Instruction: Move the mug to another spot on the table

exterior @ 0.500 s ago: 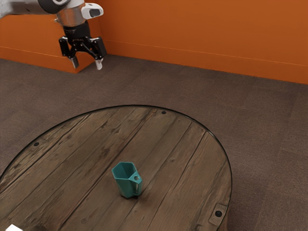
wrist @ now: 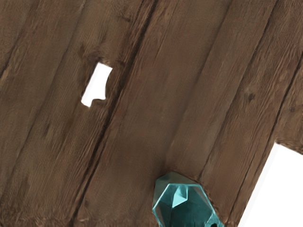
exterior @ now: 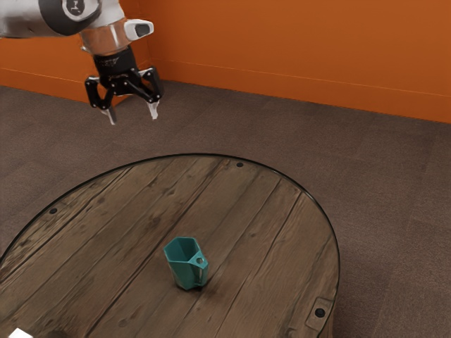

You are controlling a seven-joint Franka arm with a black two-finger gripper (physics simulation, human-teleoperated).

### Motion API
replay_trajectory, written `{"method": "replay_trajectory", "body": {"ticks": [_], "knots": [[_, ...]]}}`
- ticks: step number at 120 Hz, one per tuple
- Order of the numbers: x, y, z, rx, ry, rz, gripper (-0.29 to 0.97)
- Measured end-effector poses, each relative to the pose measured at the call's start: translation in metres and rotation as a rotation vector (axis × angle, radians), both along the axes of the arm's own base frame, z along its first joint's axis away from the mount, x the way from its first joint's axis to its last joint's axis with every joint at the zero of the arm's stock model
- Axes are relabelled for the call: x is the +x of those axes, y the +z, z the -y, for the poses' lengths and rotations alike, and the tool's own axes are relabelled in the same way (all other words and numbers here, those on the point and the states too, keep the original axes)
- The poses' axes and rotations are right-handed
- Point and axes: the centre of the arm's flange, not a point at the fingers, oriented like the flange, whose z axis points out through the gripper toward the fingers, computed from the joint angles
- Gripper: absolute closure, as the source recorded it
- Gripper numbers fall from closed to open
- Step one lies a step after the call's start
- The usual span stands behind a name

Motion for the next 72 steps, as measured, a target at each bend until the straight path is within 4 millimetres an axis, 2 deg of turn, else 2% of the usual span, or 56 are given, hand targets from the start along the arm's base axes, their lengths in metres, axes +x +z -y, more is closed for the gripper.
{"method": "replay_trajectory", "body": {"ticks": [13, 25, 39, 49, 72], "knots": [[-0.024, -0.043, 0.040, -0.016, 0.113, -0.073, 0.02], [-0.033, -0.092, 0.074, -0.021, 0.205, -0.112, 0.02], [-0.036, -0.125, 0.105, -0.030, 0.318, -0.101, 0.02], [-0.038, -0.139, 0.118, -0.030, 0.399, -0.093, 0.02], [-0.054, -0.189, 0.152, -0.001, 0.550, -0.125, 0.02]]}}
